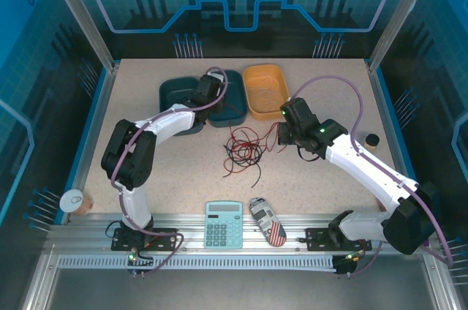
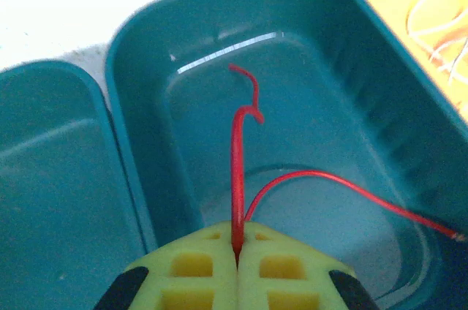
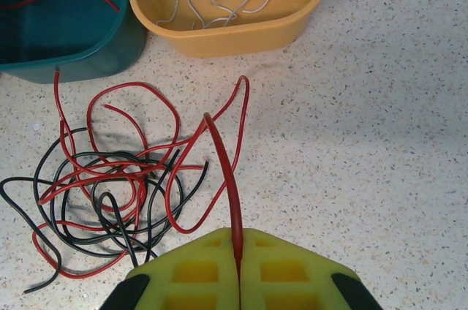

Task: Untangle the cables

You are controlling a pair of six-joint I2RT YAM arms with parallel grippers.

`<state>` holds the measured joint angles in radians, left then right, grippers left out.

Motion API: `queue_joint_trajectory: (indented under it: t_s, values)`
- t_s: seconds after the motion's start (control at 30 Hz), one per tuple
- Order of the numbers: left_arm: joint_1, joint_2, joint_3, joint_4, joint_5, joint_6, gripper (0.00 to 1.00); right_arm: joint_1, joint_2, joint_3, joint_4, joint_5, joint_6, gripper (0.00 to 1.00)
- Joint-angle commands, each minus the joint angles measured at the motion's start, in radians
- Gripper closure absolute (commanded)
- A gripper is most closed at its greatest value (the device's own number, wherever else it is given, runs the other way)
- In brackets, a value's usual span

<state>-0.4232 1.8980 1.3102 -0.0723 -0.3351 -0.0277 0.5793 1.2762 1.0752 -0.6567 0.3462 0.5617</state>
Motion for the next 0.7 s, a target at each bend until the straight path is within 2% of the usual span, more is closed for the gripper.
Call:
queue_joint_trajectory:
  t_s: [0.0, 0.13, 0.3, 0.4, 0.47, 0.57, 0.67]
  values:
    - [-0.019, 0.047, 0.046, -0.061, 0.022, -0.016, 0.99, -0.012, 0.011, 0.035, 0.012, -0.021, 0.017, 0.95]
    - [-0.029, 0.093, 0.089, -0.094, 0.023, -0.005, 0.95, -0.012, 0.011, 0.031, 0.014, -0.029, 0.020, 0.95]
    - [-0.034, 0.140, 0.145, -0.146, 0.026, 0.015, 0.94, -0.011, 0.016, 0.024, 0.018, -0.042, 0.023, 0.95]
    - [-0.035, 0.150, 0.172, -0.181, 0.037, 0.019, 0.90, -0.010, 0.017, 0.024, 0.020, -0.044, 0.024, 0.95]
    - [-0.036, 0.144, 0.181, -0.191, 0.047, 0.019, 0.83, -0.011, 0.020, 0.023, 0.022, -0.045, 0.024, 0.95]
    - [-0.038, 0.128, 0.189, -0.203, 0.068, 0.017, 0.63, -0.010, 0.025, 0.027, 0.022, -0.045, 0.023, 0.95]
    - [-0.040, 0.108, 0.202, -0.227, 0.089, 0.010, 0.51, -0.009, 0.027, 0.032, 0.022, -0.045, 0.021, 0.95]
